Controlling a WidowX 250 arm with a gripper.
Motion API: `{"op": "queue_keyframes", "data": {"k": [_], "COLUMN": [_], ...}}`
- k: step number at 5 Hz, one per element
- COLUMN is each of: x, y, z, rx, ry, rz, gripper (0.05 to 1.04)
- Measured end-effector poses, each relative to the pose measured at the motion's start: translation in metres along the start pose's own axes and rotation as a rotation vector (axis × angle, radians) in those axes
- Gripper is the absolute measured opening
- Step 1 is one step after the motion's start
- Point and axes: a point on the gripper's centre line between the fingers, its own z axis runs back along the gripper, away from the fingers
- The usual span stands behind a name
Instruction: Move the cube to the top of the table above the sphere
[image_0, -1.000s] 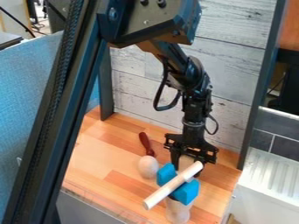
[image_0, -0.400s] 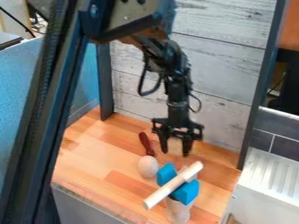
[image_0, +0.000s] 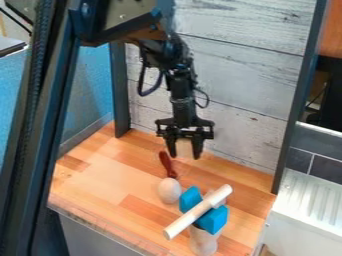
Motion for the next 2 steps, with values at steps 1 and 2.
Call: {"op": "queue_keyframes", "data": {"k": [1,2], "x": [0.003,0.005], "y": [0.007,0.0], "z": [-0.02,-0.034], "rx": [-0.003,0.005], "ry": [0.004,-0.039], "rz": [-0.027,-0.085], "gripper": [0.626,0.626]}}
